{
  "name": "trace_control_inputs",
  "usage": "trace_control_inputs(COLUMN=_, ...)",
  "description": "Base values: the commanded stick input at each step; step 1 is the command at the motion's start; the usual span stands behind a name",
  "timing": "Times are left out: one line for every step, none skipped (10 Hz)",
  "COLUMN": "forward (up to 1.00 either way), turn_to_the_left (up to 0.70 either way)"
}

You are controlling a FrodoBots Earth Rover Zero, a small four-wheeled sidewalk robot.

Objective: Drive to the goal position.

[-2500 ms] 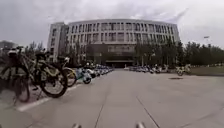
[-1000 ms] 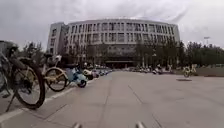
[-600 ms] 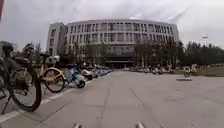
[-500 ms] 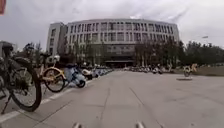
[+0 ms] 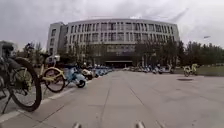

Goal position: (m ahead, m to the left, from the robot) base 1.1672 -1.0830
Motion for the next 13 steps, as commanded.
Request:
trace_control_inputs(forward=0.45, turn_to_the_left=0.26)
trace_control_inputs(forward=0.45, turn_to_the_left=0.25)
trace_control_inputs(forward=0.45, turn_to_the_left=0.21)
trace_control_inputs(forward=0.45, turn_to_the_left=0.17)
trace_control_inputs(forward=0.45, turn_to_the_left=0.13)
trace_control_inputs(forward=0.45, turn_to_the_left=0.09)
trace_control_inputs(forward=0.45, turn_to_the_left=0.04)
trace_control_inputs(forward=0.45, turn_to_the_left=0.00)
trace_control_inputs(forward=0.45, turn_to_the_left=0.00)
trace_control_inputs(forward=0.45, turn_to_the_left=0.00)
trace_control_inputs(forward=0.45, turn_to_the_left=0.00)
trace_control_inputs(forward=0.45, turn_to_the_left=0.00)
trace_control_inputs(forward=0.45, turn_to_the_left=0.00)
